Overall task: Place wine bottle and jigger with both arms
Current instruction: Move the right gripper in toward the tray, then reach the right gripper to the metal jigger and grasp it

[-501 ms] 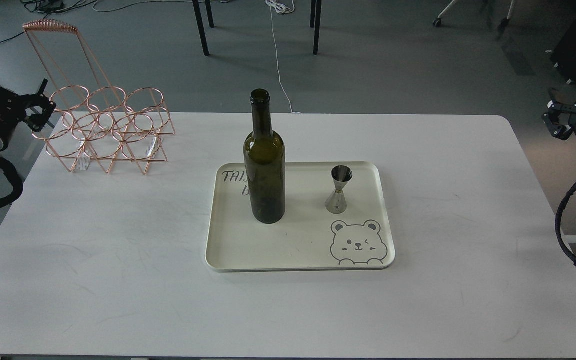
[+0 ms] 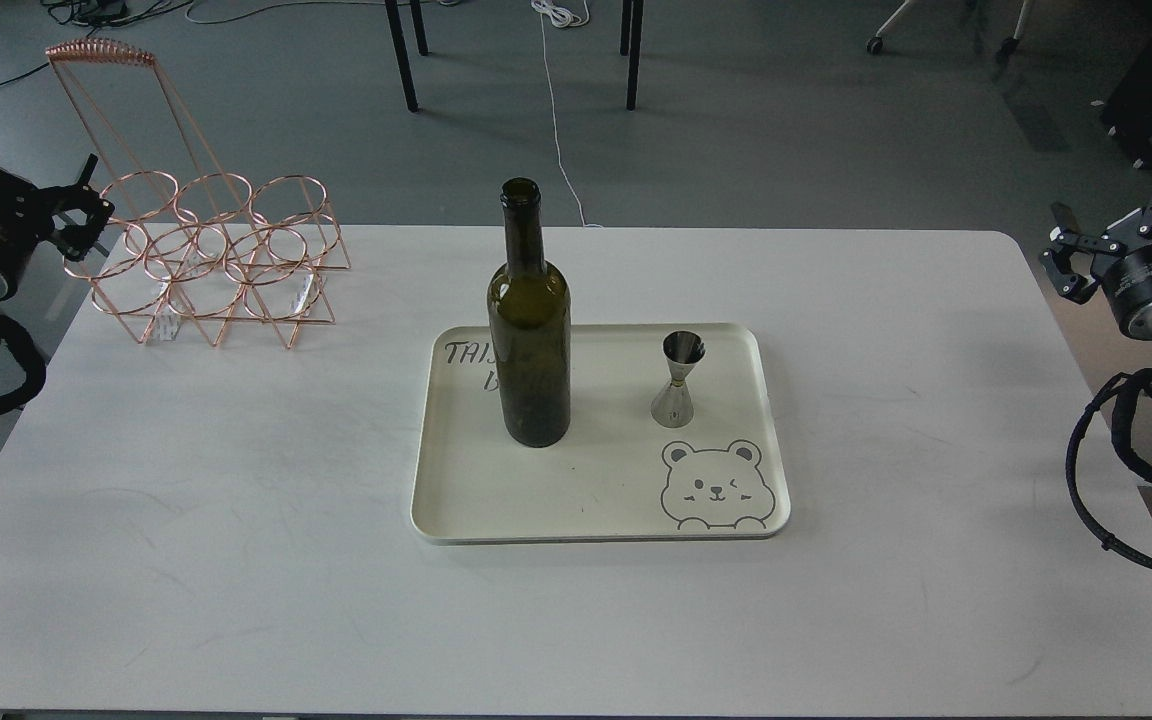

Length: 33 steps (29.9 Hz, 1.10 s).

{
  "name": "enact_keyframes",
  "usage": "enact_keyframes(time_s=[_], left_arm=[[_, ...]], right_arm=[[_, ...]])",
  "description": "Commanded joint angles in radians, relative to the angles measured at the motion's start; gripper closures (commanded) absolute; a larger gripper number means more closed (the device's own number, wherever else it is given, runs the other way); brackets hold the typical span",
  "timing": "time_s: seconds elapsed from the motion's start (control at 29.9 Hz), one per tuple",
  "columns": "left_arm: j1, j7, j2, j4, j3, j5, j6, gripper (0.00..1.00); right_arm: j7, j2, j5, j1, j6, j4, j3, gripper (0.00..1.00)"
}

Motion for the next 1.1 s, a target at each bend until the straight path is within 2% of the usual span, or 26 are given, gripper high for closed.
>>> enact_keyframes(time_s=[0.0,0.03,0.1,0.13,0.23,0.5,0.6,0.8,1.07], left_arm=[[0.0,0.001,0.0,0.0,-0.001,-0.001,0.0,0.01],[0.002,-0.001,0.002,0.0,-0.001,-0.001,0.0,0.01],[0.002,-0.001,0.002,0.0,-0.001,-0.001,0.0,0.01],[0.002,-0.001,0.003,0.0,-0.001,-0.001,0.0,0.02],[0.0,0.002,0.01,0.0,-0.001,0.001,0.0,0.02],[-0.003,0.002,0.017,-0.003,0.012,0.01,0.0,0.02],[-0.007,0.002,0.017,-0.005,0.012,0.021,0.0,0.02],[-0.006,0.001,0.017,-0.003,0.013,0.021,0.0,0.02],[-0.006,-0.001,0.016,-0.003,0.008,0.021,0.0,0.01]], right_arm=[[-0.002,-0.086,-0.001,-0.007,-0.043,0.175,0.009,0.01],[-0.001,-0.111,-0.001,-0.013,-0.072,0.238,0.009,0.01],[-0.001,-0.114,-0.001,-0.015,-0.075,0.247,0.009,0.01],[0.002,-0.176,-0.004,-0.037,-0.135,0.404,0.005,0.01],[0.008,-0.258,-0.039,-0.065,-0.192,0.575,-0.004,0.01],[0.01,-0.392,-0.541,-0.09,-0.379,0.89,-0.09,0.02],[0.01,-0.404,-0.687,-0.09,-0.439,0.938,-0.11,0.02],[0.011,-0.358,-1.104,-0.099,-0.589,0.939,-0.144,0.02],[0.024,-0.301,-1.557,-0.07,-0.712,0.935,-0.299,0.02]])
